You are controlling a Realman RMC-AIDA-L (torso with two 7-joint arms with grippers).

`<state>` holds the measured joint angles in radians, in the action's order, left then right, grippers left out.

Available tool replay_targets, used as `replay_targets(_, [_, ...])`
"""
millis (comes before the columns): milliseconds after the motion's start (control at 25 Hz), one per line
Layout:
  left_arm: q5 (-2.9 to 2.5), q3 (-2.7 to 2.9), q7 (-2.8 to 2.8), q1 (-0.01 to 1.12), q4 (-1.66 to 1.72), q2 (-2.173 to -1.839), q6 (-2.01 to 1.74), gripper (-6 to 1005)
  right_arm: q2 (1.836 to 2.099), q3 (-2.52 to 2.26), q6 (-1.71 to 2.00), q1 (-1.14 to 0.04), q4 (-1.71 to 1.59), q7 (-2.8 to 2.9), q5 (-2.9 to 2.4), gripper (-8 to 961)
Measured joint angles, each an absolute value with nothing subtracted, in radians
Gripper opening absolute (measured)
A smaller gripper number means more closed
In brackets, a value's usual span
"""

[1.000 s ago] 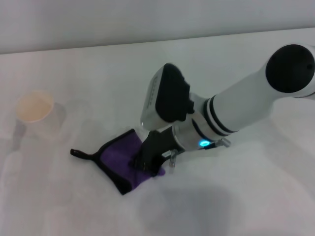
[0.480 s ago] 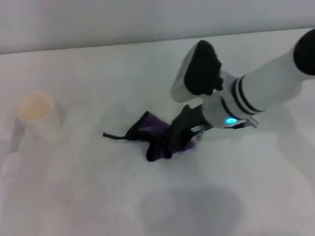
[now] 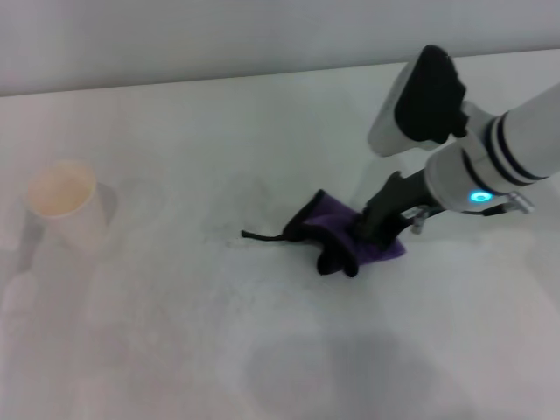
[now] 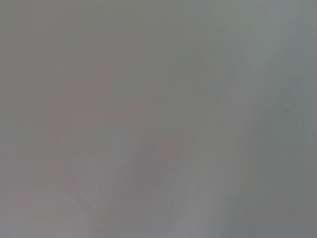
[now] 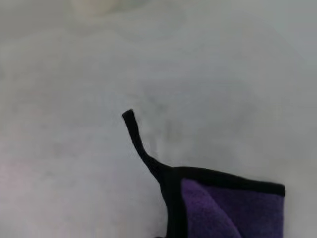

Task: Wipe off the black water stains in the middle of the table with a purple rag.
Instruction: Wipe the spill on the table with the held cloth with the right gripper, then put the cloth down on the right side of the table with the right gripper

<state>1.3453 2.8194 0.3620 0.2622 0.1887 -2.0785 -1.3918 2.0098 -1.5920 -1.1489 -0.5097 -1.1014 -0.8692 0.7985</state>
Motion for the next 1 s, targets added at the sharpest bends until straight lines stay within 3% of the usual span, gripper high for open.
replay_targets(400, [1.345, 2.819, 0.362, 0.265, 0.189, -2.079, -1.392, 889, 2.019, -1.642, -1.218, -0.489, -1.154, -0.821, 0.8, 56])
replay_targets(1000, [1.345, 2.819, 0.362, 0.265, 0.189, -2.078, -1.392, 889, 2.013, -1.727, -1.073, -0.479, -1.154, -0.731, 0.793, 182])
